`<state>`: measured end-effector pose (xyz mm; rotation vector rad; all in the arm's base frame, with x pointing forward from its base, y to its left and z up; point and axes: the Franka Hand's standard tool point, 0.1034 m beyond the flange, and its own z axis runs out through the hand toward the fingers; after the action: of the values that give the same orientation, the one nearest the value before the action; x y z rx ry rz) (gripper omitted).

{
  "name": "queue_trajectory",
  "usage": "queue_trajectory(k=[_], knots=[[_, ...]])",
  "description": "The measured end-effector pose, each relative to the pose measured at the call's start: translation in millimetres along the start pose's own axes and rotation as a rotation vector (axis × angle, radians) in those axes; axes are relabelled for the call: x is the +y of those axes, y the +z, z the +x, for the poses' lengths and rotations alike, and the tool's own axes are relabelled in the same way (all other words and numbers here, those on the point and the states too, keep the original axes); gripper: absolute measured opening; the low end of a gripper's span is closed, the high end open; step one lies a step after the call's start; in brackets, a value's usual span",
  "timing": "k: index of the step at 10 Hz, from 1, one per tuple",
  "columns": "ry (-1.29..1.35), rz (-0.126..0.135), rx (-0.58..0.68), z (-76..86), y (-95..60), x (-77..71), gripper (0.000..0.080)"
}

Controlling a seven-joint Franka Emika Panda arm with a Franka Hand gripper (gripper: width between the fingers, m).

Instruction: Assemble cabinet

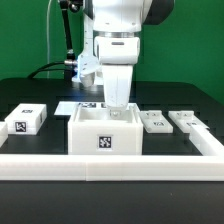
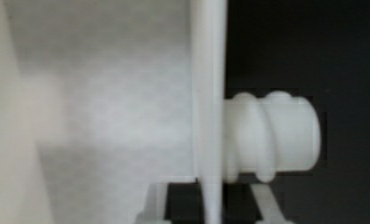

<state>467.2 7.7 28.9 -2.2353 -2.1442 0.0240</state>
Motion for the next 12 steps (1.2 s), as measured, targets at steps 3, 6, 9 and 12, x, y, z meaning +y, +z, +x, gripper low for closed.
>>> queue_trajectory(k=[3, 6, 9, 12], knots=[[-0.014, -0.02, 0.018, 28.1, 1.4, 18.8, 0.0038], [-0.016, -0.025, 0.021, 30.0, 0.8, 23.9, 0.0038], [-0.017, -0.025, 0.021, 30.6, 0.9, 24.2, 0.0038], [-0.037, -0.041, 0.036, 54.1, 1.5, 27.3, 0.0038]])
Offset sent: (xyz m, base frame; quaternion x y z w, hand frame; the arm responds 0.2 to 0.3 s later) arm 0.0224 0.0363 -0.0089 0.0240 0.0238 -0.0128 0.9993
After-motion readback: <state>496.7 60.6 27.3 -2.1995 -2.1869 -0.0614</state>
